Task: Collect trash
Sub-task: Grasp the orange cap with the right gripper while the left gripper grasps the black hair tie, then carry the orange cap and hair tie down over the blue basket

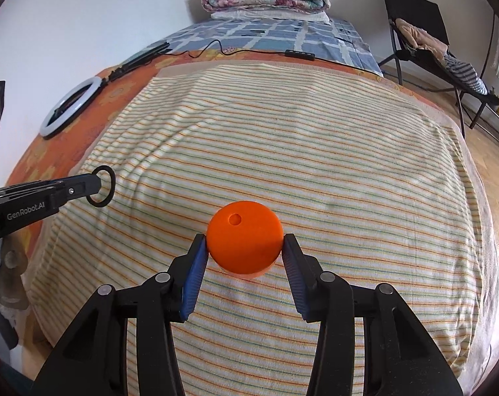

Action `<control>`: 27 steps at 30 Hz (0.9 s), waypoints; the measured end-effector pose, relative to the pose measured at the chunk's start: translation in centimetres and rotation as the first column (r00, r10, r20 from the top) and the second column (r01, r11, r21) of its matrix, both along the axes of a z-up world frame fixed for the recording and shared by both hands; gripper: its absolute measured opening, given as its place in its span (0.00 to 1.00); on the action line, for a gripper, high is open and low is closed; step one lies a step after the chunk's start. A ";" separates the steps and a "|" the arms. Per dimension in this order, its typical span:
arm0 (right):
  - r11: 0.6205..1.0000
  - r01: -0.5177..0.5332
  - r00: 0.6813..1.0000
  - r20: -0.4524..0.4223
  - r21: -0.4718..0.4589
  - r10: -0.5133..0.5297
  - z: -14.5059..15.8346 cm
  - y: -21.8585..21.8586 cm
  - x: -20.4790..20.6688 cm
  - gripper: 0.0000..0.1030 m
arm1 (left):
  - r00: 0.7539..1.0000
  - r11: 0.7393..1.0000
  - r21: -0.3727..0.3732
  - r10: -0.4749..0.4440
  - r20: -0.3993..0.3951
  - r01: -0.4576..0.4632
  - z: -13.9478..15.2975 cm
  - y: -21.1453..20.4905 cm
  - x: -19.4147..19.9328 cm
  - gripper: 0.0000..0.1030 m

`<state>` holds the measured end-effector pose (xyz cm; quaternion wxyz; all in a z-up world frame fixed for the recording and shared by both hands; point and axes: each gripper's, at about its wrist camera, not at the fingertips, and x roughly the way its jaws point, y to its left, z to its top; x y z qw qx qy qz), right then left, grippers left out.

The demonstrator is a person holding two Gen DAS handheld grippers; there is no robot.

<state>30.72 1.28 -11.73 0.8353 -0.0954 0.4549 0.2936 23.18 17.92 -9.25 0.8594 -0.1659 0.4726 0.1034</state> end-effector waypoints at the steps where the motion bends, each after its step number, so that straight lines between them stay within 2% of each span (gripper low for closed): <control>1: 1.000 -0.004 1.000 0.006 0.000 0.004 0.3 -0.2 -0.3 0.43 | 1.000 1.000 0.002 -0.003 0.004 0.003 0.3 -0.2 -0.2 0.05; 10: 0.999 -0.022 0.999 0.025 0.029 0.022 2.7 -2.9 -3.1 0.43 | 0.999 1.000 -0.001 -0.031 0.039 0.031 2.5 -2.2 -3.2 0.05; 27: 0.995 -0.080 0.996 0.038 0.066 0.078 6.0 -7.3 -11.7 0.43 | 0.989 0.992 -0.014 -0.121 0.081 0.123 5.4 -9.4 -13.0 0.05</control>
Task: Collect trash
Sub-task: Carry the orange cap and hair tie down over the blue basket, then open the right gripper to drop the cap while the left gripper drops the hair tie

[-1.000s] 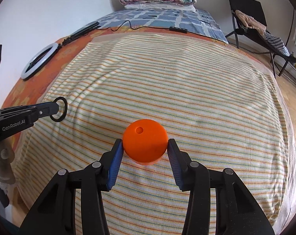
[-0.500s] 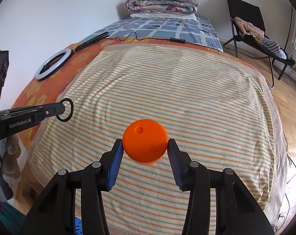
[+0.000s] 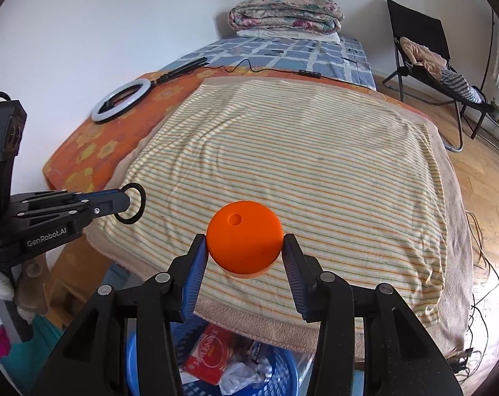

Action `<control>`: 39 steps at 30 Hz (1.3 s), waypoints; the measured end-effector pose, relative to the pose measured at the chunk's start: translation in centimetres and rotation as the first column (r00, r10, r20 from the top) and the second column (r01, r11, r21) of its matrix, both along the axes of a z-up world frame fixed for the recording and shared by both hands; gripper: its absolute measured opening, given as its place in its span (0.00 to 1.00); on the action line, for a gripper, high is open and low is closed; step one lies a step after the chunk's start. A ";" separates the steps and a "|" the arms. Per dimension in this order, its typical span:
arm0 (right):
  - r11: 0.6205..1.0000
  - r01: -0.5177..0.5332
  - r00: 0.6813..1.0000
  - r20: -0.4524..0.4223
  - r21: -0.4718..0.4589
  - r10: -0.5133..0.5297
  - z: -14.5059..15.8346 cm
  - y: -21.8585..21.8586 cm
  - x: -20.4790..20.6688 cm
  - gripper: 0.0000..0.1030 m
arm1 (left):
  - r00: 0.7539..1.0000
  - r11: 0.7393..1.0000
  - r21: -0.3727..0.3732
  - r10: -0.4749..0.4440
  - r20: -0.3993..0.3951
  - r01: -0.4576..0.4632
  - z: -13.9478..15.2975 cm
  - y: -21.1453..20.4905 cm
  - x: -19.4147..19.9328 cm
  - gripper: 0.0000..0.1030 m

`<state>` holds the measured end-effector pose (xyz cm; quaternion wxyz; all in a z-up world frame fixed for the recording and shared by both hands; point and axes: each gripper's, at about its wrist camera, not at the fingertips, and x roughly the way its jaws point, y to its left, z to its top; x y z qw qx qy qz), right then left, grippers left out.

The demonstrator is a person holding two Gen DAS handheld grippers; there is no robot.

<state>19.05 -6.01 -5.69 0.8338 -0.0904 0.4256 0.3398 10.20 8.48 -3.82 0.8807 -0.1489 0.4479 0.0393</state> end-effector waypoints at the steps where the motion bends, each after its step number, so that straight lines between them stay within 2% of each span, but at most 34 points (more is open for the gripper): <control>1: 1.000 -0.004 1.000 -0.004 0.005 0.004 0.0 -0.3 -0.6 0.43 | 1.000 1.000 -0.001 -0.005 0.000 0.005 0.0 -0.4 -0.5 0.05; 9: 0.999 -0.025 0.999 -0.030 0.022 0.026 -0.4 -2.5 -4.4 0.43 | 0.999 0.999 0.004 -0.043 -0.007 0.043 -0.7 -4.2 -4.6 0.05; 18: 1.000 -0.012 0.996 -0.085 0.016 0.013 -2.8 -5.0 -7.4 0.43 | 0.996 0.996 -0.025 -0.082 -0.039 0.082 -2.8 -7.9 -7.6 0.05; 31: 0.999 0.030 0.984 -0.178 -0.023 -0.034 -7.2 -7.5 -9.2 0.43 | 0.984 0.993 -0.059 -0.113 -0.138 0.106 -7.5 -10.6 -9.1 0.05; 39: 0.999 0.030 0.978 -0.207 -0.033 -0.036 -8.6 -7.8 -9.3 0.43 | 0.975 0.993 -0.061 -0.114 -0.190 0.104 -9.7 -11.2 -9.3 0.05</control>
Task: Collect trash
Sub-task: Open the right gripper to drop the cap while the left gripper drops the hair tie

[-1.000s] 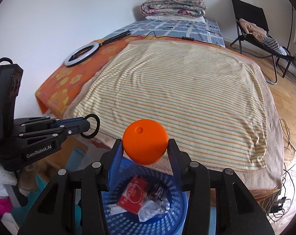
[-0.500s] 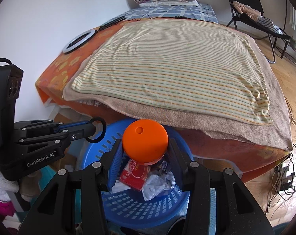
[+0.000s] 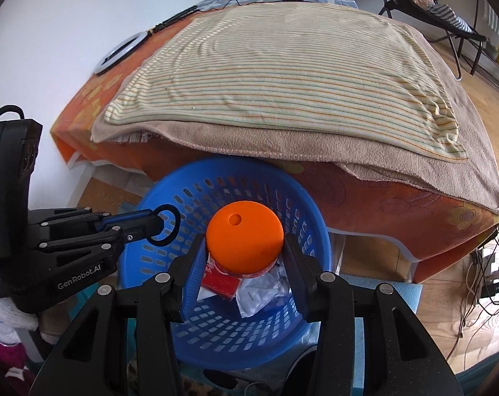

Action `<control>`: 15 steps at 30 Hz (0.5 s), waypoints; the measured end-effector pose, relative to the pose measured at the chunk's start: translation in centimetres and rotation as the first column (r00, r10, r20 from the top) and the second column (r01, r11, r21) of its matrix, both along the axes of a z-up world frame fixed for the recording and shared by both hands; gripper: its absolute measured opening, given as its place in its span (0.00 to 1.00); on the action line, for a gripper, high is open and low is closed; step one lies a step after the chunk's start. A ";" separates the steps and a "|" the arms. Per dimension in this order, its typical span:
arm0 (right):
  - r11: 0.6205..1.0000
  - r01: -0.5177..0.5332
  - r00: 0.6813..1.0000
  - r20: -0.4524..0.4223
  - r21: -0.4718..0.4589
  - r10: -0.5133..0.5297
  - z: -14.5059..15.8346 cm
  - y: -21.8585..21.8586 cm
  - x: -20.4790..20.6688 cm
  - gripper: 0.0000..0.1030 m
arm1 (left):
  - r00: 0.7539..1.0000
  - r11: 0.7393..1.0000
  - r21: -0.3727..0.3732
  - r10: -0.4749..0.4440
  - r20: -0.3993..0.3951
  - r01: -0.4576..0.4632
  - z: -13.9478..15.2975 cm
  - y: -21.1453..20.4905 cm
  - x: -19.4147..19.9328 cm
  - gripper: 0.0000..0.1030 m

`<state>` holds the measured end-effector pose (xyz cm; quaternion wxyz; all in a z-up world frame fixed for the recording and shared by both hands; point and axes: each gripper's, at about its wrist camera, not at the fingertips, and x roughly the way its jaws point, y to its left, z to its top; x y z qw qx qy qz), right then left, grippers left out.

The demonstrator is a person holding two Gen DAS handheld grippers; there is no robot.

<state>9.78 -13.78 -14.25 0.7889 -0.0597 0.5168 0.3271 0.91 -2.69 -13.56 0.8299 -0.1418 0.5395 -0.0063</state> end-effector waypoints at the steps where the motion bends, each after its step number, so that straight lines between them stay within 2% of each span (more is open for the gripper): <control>1: 1.000 0.001 1.000 -0.004 -0.002 -0.001 -0.2 0.0 0.0 0.43 | 1.000 1.000 0.001 0.000 -0.005 0.000 -0.3 -0.1 0.0 0.05; 15: 0.999 0.001 0.998 -0.061 -0.049 -0.004 -2.7 0.4 0.4 0.43 | 0.997 1.000 0.004 0.009 -0.071 -0.009 -3.0 0.3 0.1 0.05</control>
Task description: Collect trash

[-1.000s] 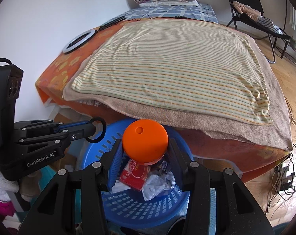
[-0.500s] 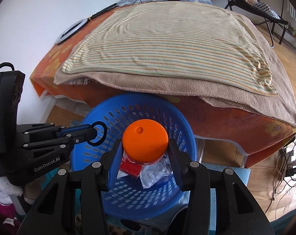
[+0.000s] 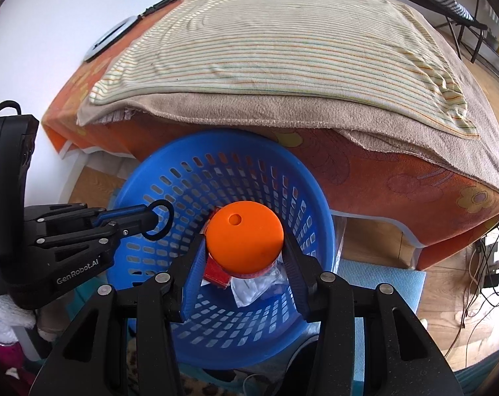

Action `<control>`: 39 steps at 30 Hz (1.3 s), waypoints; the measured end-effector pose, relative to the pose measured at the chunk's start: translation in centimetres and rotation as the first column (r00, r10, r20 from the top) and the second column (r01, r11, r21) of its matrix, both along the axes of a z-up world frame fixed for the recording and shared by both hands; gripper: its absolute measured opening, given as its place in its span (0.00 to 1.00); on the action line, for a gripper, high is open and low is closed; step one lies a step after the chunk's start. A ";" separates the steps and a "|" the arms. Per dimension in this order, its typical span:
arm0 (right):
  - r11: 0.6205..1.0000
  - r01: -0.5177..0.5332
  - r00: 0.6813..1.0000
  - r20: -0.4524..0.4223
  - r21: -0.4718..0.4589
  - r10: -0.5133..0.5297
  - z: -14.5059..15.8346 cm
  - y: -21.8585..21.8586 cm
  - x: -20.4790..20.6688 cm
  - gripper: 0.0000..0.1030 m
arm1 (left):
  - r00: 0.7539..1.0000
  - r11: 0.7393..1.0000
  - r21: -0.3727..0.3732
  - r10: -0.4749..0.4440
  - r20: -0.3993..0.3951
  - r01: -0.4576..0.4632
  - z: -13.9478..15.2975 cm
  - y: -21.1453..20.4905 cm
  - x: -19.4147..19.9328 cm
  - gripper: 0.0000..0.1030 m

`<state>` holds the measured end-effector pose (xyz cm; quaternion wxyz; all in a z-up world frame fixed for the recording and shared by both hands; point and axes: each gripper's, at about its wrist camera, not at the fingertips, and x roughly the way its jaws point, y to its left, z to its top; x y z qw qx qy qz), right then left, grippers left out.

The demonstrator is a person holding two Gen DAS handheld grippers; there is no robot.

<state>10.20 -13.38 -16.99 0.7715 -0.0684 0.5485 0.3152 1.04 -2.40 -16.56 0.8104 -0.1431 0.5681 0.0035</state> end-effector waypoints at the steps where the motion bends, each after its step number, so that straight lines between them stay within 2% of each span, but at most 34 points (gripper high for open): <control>1: 1.000 0.001 1.000 -0.003 -0.004 -0.001 -0.1 0.0 0.0 0.43 | 1.000 1.000 -0.001 0.002 -0.004 -0.002 -0.2 0.0 0.1 0.05; 5: 1.000 0.005 1.000 -0.019 -0.024 -0.006 -0.7 0.1 0.2 0.46 | 1.000 1.000 -0.003 0.010 -0.022 -0.010 -0.8 0.3 0.0 0.05; 7: 0.999 0.011 1.000 -0.025 -0.031 -0.011 -0.9 0.0 0.2 0.51 | 1.000 1.000 -0.002 0.013 -0.028 -0.013 -1.1 0.4 0.0 0.12; 9: 0.999 0.015 0.999 -0.031 -0.038 -0.016 -1.1 0.0 0.2 0.52 | 0.999 1.000 -0.002 0.017 -0.030 -0.017 -1.3 0.5 0.0 0.29; 13: 0.998 0.019 0.999 -0.041 -0.053 -0.021 -1.4 0.0 0.4 0.53 | 0.999 1.000 0.004 0.023 -0.039 -0.023 -1.6 0.5 0.0 0.33; 15: 0.998 0.020 0.999 -0.046 -0.059 -0.023 -1.6 0.0 0.4 0.53 | 0.999 1.000 0.005 0.028 -0.046 -0.027 -1.9 0.6 0.0 0.45; 20: 0.997 0.029 0.998 -0.050 -0.069 -0.032 -1.7 -0.1 0.6 0.54 | 0.998 0.999 0.022 0.051 -0.046 -0.050 -2.2 0.9 0.0 0.61; 29: 0.995 0.043 0.998 -0.042 -0.085 -0.047 -1.7 -0.3 1.0 0.54 | 0.996 0.998 0.019 0.068 -0.057 -0.067 -2.1 1.3 0.2 0.62; 32: 0.995 0.052 0.998 -0.040 -0.085 -0.056 -1.6 -0.4 1.2 0.54 | 0.996 0.997 0.020 0.071 -0.054 -0.070 -2.0 1.3 0.2 0.67; 39: 0.994 0.073 0.997 -0.028 -0.087 -0.075 -1.2 -0.6 1.8 0.54 | 0.996 0.997 0.016 0.080 -0.045 -0.079 -1.1 1.5 0.5 0.67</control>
